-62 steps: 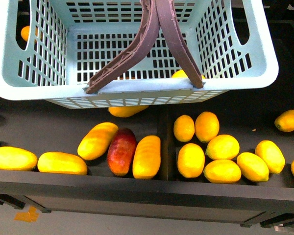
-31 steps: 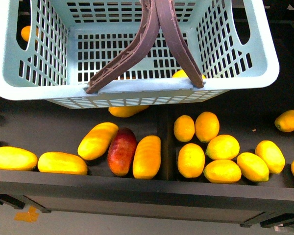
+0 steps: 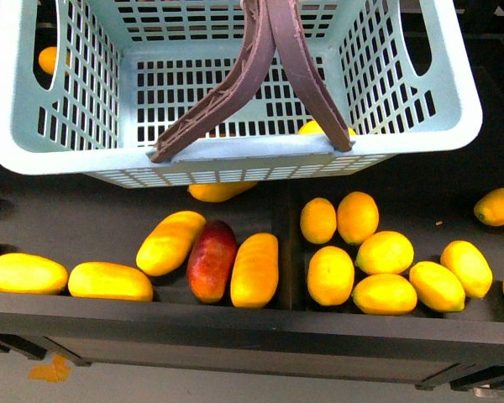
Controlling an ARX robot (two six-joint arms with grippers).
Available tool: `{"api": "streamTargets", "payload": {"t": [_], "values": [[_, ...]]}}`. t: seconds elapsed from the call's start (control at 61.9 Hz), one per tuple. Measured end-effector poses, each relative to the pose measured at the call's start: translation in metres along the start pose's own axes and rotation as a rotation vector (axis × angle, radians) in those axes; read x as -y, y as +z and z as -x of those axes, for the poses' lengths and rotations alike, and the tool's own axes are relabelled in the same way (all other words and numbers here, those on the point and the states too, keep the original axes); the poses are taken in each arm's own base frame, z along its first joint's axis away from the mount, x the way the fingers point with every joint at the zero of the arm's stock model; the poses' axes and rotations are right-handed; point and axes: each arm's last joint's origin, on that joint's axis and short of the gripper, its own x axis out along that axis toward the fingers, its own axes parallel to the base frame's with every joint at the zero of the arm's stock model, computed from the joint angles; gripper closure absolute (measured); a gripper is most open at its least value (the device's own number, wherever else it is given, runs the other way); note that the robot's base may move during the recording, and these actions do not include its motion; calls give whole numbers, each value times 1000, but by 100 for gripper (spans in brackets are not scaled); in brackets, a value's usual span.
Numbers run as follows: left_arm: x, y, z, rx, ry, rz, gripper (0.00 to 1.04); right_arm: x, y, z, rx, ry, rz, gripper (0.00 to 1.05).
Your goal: Pick lemon and mango into basket
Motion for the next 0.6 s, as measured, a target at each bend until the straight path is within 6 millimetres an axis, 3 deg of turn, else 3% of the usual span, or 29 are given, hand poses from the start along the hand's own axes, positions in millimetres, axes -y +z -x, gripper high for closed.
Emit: {"api": "streamTargets", "payload": {"t": [0.065, 0.598], "values": [[3, -2, -1, -7, -7, -5, 91, 1, 0, 0, -1, -7, 0, 7], [-2, 0, -1, 1, 8, 3, 91, 1, 0, 1, 2, -3, 0, 9]]}}
